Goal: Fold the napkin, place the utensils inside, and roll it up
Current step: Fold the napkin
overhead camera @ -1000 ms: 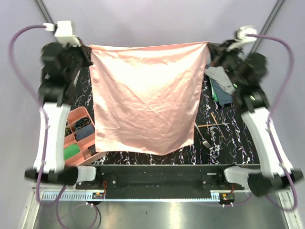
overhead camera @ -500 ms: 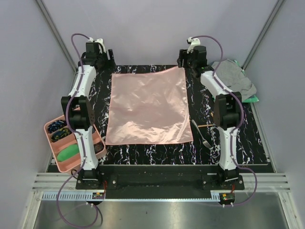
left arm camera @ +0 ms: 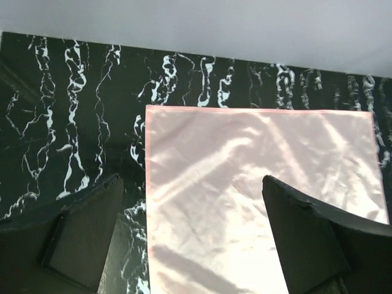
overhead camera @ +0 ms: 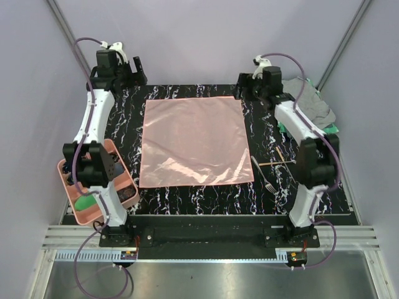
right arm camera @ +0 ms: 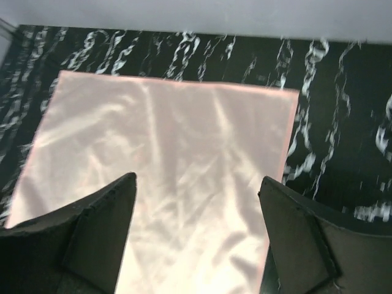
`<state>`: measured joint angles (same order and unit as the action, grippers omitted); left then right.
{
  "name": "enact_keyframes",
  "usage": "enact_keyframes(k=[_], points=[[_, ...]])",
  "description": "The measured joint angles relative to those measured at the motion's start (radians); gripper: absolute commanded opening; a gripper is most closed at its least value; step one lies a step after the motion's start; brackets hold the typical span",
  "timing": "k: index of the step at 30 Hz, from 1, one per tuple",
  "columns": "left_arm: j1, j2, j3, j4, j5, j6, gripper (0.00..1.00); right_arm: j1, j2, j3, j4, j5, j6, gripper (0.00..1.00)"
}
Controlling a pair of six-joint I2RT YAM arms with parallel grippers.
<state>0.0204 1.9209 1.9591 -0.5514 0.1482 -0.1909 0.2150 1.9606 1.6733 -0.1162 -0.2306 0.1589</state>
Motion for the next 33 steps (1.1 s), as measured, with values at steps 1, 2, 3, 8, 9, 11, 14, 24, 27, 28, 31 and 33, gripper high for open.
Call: enact_keyframes(k=[1,2,3,8,9,11,14,24,27,28,31,33], points=[[-0.002,-0.056,-0.048,-0.003,0.001,-0.006,0.99,0.0,-0.089,-0.09,-0.002,-0.001,0.031,0.88],[-0.006,-0.111,-0.098,0.005,0.001,-0.013,0.98,0.0,-0.164,-0.159,-0.01,-0.002,0.057,0.88],[-0.018,-0.169,-0.154,0.01,-0.006,-0.015,0.96,0.0,-0.236,-0.223,-0.007,0.004,0.081,0.88],[-0.24,-0.387,-0.411,0.043,-0.09,-0.015,0.86,-0.047,-0.511,-0.479,-0.068,0.039,0.168,0.86],[-0.308,-0.403,-0.445,0.05,-0.097,-0.017,0.83,-0.072,-0.537,-0.507,-0.08,0.047,0.18,0.86],[-0.488,-0.414,-0.525,0.087,-0.13,-0.027,0.78,-0.159,-0.586,-0.571,-0.108,0.06,0.204,0.86],[-0.731,-0.391,-0.619,0.133,-0.167,-0.047,0.75,-0.306,-0.631,-0.64,-0.145,0.08,0.232,0.86],[-1.172,-0.122,-0.644,0.275,-0.223,-0.122,0.56,-0.488,-0.833,-0.784,-0.175,0.08,0.266,0.86],[-1.216,-0.033,-0.608,0.292,-0.229,-0.13,0.53,-0.499,-0.863,-0.809,-0.177,0.075,0.266,0.86],[-1.223,-0.013,-0.599,0.298,-0.229,-0.133,0.51,-0.5,-0.869,-0.814,-0.178,0.07,0.266,0.86],[-1.23,0.039,-0.573,0.312,-0.23,-0.144,0.47,-0.506,-0.886,-0.826,-0.179,0.059,0.266,0.86],[-1.228,0.066,-0.549,0.32,-0.235,-0.149,0.47,-0.509,-0.897,-0.827,-0.182,0.053,0.266,0.86]])
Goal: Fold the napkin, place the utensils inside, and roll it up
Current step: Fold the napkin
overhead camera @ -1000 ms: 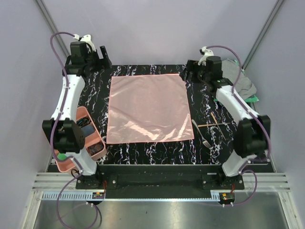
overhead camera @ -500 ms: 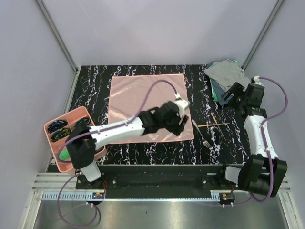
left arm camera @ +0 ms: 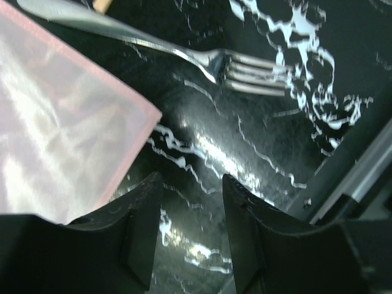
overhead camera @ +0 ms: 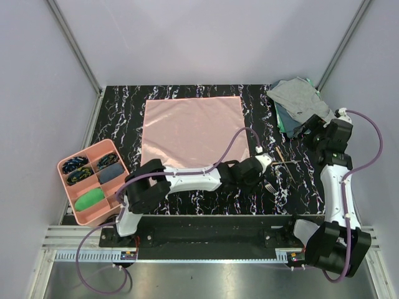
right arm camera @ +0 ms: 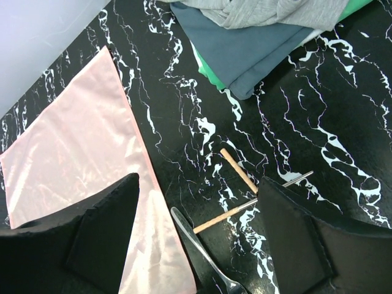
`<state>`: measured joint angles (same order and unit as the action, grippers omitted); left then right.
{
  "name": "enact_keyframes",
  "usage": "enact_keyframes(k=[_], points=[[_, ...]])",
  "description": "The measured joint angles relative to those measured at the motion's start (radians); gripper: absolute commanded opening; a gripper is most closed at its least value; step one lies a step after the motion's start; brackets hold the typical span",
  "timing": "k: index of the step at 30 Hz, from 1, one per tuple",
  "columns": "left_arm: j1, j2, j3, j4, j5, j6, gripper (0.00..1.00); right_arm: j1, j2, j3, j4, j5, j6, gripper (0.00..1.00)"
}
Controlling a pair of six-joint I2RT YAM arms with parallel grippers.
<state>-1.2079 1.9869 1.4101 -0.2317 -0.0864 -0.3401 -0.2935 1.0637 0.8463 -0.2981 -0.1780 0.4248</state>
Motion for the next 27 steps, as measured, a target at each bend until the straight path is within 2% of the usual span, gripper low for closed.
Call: enact_keyframes(k=[12,27], points=[[0.005,0.127,0.135,0.023,-0.063,-0.01,0.41,-0.002,-0.035,0.0,0.0,-0.026,-0.001,0.87],[0.005,0.194,0.14,0.017,-0.167,-0.028,0.4,-0.004,-0.058,-0.001,0.0,-0.034,-0.001,0.88]])
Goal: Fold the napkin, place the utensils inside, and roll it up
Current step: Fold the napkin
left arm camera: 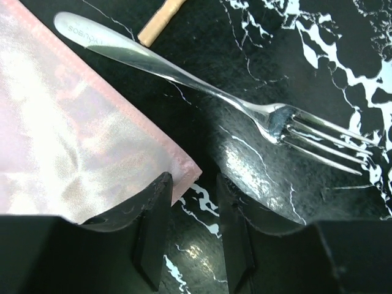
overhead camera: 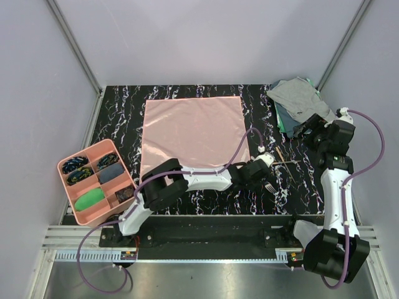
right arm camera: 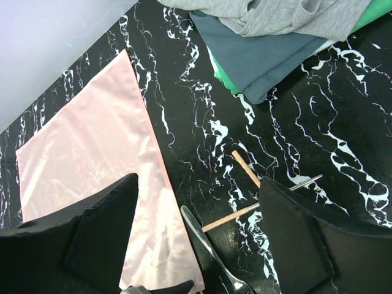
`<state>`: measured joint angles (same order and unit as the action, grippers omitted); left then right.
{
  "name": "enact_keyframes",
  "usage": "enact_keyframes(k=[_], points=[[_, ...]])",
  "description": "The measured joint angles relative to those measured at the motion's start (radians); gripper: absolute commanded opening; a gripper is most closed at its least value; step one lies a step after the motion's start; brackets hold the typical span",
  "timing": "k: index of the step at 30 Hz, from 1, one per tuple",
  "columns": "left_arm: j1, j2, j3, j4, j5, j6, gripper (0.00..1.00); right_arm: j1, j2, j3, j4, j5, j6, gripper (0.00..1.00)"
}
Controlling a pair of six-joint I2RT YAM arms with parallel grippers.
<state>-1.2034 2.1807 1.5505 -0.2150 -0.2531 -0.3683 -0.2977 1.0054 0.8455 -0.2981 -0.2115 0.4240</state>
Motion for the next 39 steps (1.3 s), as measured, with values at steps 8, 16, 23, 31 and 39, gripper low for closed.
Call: enact_keyframes(k=[8,16,23,31,39], points=[[0.0,0.012,0.015,0.0,-0.022,-0.008,0.29,0.0,-0.014,-0.001,0.0,-0.018,0.0,0.89],[0.0,0.028,0.039,-0.006,-0.044,-0.026,0.04,-0.002,-0.037,-0.001,-0.001,-0.019,0.0,0.89],[0.004,0.029,0.048,-0.024,-0.046,-0.024,0.0,-0.003,-0.038,-0.002,-0.002,-0.019,-0.002,0.89],[0.125,-0.123,-0.058,-0.031,0.002,-0.025,0.0,-0.003,-0.039,-0.003,-0.006,-0.019,-0.005,0.89],[0.57,-0.369,-0.143,-0.047,0.063,0.034,0.0,-0.003,-0.022,0.009,-0.01,-0.019,-0.003,0.89]])
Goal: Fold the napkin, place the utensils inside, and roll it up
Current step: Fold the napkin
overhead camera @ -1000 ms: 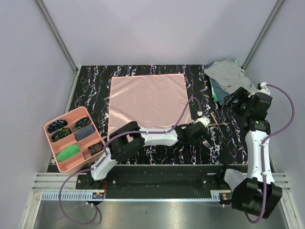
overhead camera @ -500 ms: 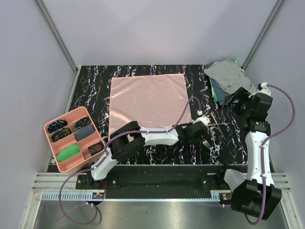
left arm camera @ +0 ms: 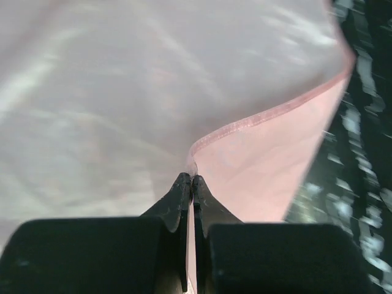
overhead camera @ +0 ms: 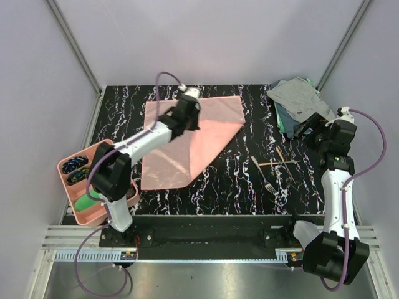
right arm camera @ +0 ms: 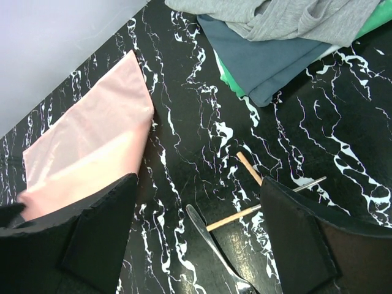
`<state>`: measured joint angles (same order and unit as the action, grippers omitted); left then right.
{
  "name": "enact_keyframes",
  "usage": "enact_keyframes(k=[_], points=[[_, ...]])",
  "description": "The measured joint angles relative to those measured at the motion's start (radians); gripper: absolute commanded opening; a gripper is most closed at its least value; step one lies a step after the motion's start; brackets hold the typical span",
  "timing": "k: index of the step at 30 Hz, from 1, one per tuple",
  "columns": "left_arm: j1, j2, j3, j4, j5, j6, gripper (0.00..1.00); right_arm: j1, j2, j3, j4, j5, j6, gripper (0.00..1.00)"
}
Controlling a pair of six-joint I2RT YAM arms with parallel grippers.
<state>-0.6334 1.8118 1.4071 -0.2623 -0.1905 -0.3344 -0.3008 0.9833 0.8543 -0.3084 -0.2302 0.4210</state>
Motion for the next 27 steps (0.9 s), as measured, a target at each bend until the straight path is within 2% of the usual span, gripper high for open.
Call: enact_keyframes(k=[6,11,20,27], points=[[0.297,0.026,0.04,-0.113,0.007,0.102,0.0,0.0,0.05,0.061,-0.01,0.0,0.003,0.89],[0.44,0.142,0.18,-0.196,0.024,0.15,0.0,0.0,0.078,0.124,-0.023,0.0,0.003,0.89],[0.518,0.346,0.532,-0.299,0.063,0.225,0.0,0.0,0.099,0.174,-0.056,0.001,0.002,0.89],[0.544,0.46,0.668,-0.342,0.094,0.281,0.0,0.0,0.101,0.178,-0.075,0.003,0.002,0.89]])
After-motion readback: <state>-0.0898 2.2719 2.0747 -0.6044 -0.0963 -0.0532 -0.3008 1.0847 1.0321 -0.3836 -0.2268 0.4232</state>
